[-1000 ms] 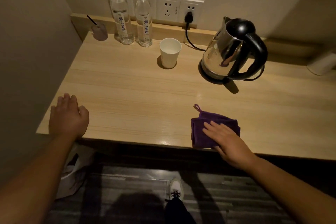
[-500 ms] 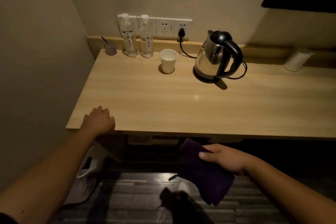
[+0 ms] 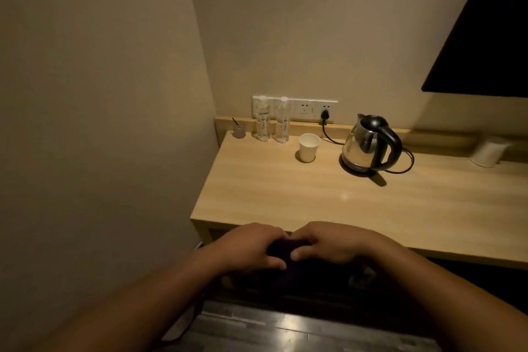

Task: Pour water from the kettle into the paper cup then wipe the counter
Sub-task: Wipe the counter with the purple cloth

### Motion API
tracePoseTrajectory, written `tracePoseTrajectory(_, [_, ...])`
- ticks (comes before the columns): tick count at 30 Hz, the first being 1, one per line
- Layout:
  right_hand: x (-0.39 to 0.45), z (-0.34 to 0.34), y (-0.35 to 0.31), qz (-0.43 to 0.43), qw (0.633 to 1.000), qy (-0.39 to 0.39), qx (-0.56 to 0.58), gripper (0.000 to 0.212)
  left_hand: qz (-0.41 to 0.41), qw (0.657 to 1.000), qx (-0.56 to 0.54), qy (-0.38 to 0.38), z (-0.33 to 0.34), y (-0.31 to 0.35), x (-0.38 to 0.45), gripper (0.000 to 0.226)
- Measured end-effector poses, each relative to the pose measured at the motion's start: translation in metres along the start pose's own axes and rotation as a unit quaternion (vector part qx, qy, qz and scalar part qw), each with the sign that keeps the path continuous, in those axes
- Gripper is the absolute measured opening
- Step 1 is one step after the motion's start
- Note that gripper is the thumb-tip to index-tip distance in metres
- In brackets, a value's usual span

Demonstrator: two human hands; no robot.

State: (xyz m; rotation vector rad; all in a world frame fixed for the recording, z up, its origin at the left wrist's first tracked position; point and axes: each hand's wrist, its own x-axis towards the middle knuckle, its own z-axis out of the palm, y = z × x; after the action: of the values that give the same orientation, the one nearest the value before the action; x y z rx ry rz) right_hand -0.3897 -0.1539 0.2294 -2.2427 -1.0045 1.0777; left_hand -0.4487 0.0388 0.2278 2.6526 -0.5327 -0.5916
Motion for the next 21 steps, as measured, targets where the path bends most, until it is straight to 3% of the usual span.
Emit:
tracePoseTrajectory(5, [0.011, -0.012, 0.002, 0.006, 0.997, 0.048, -0.062, 0.028, -0.004, 0.998, 0.069, 0.012, -0.029, -0.012, 0.003, 0.021])
tracePoseTrajectory(12, [0.052, -0.030, 0.055, 0.010, 0.986, 0.133, -0.104, 0.022, -0.029, 0.995, 0.099, 0.004, -0.053, -0.063, 0.043, 0.023])
tracePoseTrajectory(21, [0.150, -0.106, 0.103, 0.021, 0.978, 0.170, -0.122, 0.019, -0.081, 0.986, 0.115, 0.087, -0.056, -0.157, 0.130, 0.017])
